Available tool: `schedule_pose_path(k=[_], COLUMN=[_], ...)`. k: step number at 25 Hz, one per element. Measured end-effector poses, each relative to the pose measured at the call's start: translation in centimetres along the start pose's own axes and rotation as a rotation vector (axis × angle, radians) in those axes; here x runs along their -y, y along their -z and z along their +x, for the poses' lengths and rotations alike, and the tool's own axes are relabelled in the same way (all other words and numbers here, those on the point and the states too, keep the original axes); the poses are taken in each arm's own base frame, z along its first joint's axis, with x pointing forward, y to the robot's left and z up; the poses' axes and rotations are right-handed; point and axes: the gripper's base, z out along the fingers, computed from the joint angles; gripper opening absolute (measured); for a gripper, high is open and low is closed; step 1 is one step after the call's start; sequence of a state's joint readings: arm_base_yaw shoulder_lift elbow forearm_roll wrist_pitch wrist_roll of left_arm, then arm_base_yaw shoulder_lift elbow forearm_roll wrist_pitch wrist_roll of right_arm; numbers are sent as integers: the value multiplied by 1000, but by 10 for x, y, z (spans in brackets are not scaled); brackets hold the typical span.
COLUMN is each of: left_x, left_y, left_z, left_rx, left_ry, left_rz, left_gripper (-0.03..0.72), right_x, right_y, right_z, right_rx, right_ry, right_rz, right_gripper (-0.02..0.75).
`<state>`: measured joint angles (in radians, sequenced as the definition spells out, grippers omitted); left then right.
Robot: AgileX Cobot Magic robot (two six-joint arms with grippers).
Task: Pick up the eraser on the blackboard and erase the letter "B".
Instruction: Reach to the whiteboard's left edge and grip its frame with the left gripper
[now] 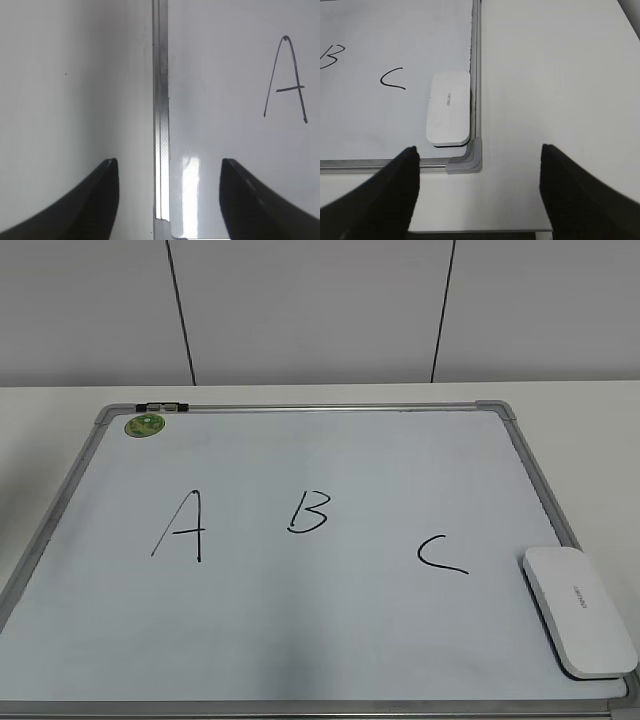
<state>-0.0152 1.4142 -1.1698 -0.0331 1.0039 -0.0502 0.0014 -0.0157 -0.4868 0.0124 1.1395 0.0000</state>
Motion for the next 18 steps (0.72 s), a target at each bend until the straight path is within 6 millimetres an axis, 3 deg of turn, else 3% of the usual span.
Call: schedule_pose_path(k=[10,18], left_x=[2,-2], left_y=[-61,-98], left_z=[-46,-48], left_rx=[-161,-261], left_ry=[19,28], left_rz=[-7,-49], left_gripper=[440,435], right_x=[0,0], right_y=[0,0], right_z=[0,0], right_rx=[0,0], right_ry=[0,0], right_rz=[0,0], right_gripper=[555,555])
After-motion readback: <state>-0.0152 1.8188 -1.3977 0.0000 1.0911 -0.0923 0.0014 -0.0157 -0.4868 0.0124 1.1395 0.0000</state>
